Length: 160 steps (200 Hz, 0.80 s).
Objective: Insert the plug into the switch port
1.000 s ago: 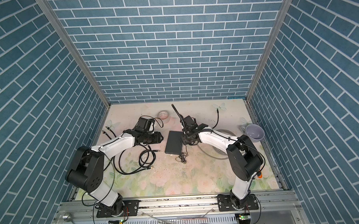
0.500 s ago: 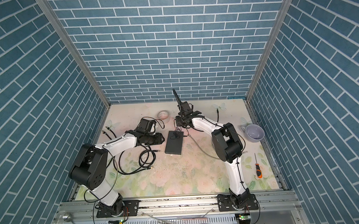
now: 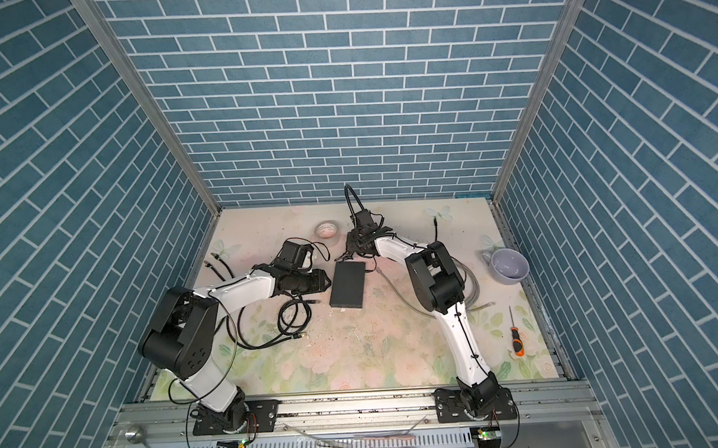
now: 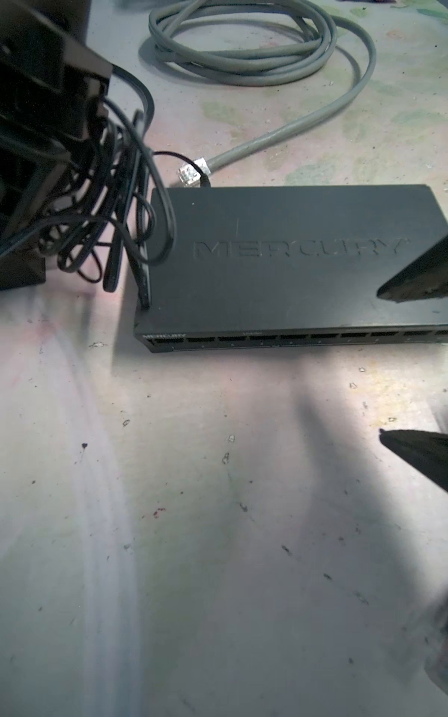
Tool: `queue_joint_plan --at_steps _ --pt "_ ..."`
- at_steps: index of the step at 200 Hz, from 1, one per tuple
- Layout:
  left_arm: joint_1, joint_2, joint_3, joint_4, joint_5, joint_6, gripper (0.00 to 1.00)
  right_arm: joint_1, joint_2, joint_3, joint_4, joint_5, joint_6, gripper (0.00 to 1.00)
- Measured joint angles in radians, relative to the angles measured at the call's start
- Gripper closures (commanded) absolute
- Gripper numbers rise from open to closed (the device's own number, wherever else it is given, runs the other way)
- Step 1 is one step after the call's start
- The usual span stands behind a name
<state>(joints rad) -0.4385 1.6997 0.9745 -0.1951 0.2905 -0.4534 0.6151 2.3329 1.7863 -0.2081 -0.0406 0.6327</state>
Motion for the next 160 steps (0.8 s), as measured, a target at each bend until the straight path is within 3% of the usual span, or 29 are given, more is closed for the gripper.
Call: queue_joint_plan --at_steps 74,106,160 --pt "-0.002 0.0 0.004 0.014 0.008 -0.027 0.45 0.006 -0.285 -0.276 -0.079 -0.077 0.053 0.29" --pt "-0.016 0.02 0.052 0.018 0.005 -0.05 0.46 0.015 -0.373 -0.295 -0.125 -0.103 0.079 0.3" --pt "-0.043 0.097 0.193 0.021 -0.015 -0.056 0.53 0.014 -0.501 -0.487 -0.134 -0.119 0.108 0.53"
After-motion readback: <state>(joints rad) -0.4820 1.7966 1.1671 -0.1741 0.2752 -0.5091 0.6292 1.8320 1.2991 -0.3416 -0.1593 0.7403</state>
